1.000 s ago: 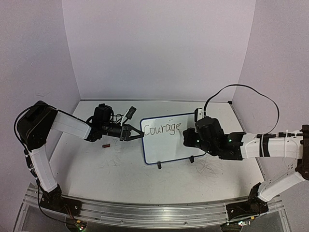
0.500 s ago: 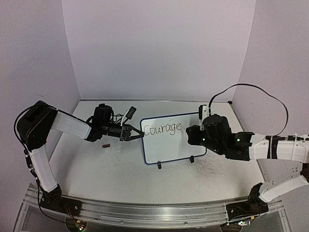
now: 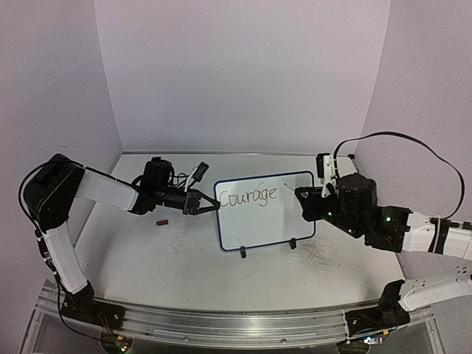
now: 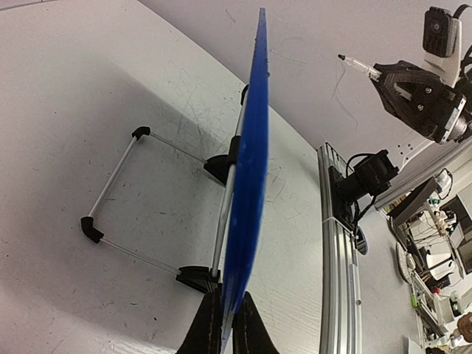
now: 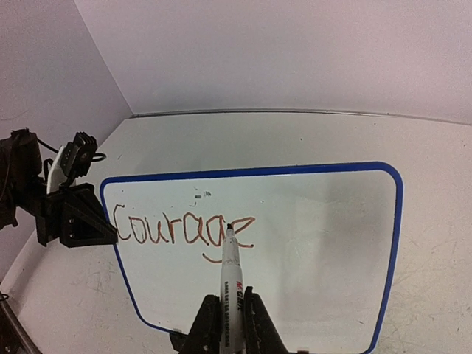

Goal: Write a sentence on the whiteboard

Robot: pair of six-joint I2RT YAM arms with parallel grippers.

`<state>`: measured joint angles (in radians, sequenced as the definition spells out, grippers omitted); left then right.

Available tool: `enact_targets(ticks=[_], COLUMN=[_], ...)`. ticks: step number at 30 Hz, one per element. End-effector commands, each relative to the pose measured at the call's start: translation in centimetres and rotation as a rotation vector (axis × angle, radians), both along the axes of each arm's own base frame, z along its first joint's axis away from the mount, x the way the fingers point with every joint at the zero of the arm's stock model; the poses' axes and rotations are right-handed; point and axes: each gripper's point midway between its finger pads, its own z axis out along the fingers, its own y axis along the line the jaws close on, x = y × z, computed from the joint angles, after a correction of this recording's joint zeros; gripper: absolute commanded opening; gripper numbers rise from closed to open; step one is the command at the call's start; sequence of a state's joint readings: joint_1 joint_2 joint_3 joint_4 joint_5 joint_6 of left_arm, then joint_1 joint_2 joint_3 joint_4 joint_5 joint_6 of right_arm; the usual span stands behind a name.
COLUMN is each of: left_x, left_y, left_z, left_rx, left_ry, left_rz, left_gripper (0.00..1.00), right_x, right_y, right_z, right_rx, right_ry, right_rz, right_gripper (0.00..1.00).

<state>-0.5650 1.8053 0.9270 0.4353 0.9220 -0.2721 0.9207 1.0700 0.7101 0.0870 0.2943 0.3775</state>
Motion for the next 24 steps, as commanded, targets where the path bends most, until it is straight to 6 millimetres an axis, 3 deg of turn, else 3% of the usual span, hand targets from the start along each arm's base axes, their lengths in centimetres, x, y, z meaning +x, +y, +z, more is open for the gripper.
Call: enact_targets(ticks=[1,10,16,24], left_x=[-0.2,0.3,0.1,-0.3], left_y=[0.2,0.5,0.6,0.8], left_z=[0.5,0.0,-0.3,-0.6], left_rx=[0.039,0.076,0.085,0.092], left_ry=[0.029,0.015,0.013,0.012], left_rz=[0.003,0.032,0.029,0.024], left_gripper=[0.00,0.00,0.00,0.00], right_x=[0.2,0.6,0.9,1.2], right_y=[-0.3,-0.1,-0.9,-1.7], right_z=[0.9,2.0,0.0,-0.3], right_rx=[-0.054,-0.079,-0.126,-0.087], right_ry=[-0.050,-0.044,0.012,0.042], right_rz=[0.010,0.001,-0.051,-0.113], right_gripper=[0.00,0.00,0.00,0.00])
